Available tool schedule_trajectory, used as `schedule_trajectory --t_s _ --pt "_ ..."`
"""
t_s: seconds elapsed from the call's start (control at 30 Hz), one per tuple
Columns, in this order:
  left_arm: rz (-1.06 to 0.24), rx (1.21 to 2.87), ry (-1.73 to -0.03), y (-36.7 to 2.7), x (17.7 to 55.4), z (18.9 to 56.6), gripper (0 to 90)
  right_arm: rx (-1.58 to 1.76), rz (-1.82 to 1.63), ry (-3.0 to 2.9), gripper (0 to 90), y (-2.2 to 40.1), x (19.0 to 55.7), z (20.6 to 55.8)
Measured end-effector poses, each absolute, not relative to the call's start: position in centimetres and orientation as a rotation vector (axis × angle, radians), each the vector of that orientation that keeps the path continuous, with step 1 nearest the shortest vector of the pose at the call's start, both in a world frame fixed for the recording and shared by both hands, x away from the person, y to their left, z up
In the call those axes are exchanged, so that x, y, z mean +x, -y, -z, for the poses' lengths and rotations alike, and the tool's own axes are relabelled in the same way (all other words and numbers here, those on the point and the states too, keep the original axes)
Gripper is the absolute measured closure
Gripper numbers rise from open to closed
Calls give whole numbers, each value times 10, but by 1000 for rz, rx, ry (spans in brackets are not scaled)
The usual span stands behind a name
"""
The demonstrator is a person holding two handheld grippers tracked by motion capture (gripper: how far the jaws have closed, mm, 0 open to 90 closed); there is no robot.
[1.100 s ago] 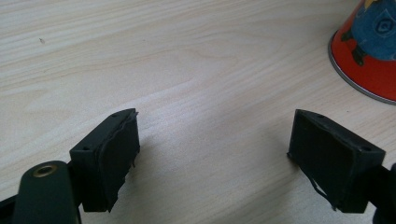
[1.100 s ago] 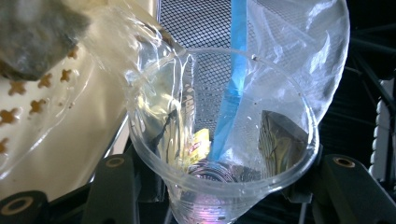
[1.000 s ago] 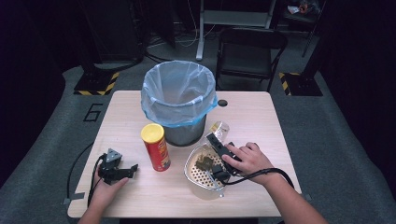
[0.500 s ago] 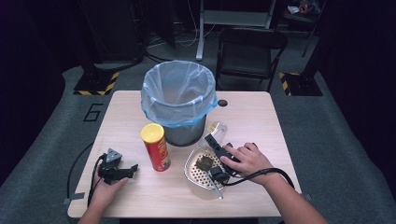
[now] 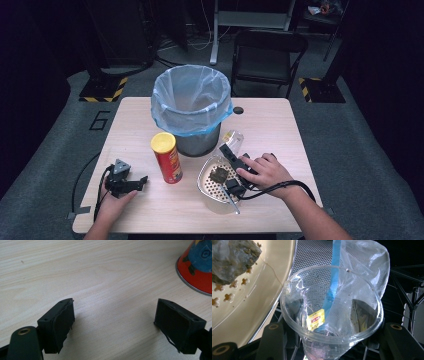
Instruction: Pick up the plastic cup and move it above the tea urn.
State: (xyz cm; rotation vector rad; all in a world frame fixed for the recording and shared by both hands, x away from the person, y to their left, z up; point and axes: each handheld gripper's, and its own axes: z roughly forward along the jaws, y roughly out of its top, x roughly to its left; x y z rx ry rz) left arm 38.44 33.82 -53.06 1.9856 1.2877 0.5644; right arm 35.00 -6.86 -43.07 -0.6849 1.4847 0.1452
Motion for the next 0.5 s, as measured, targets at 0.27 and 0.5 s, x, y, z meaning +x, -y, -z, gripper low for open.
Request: schedule_trajectory --t_s 0.27,0.5 --pt "-564 1986 -1288 -338 384 531 158 -717 -136 -1480 439 68 349 429" --pt "-564 1985 -1288 -338 384 531 158 -715 -136 -1472 439 68 348 428"
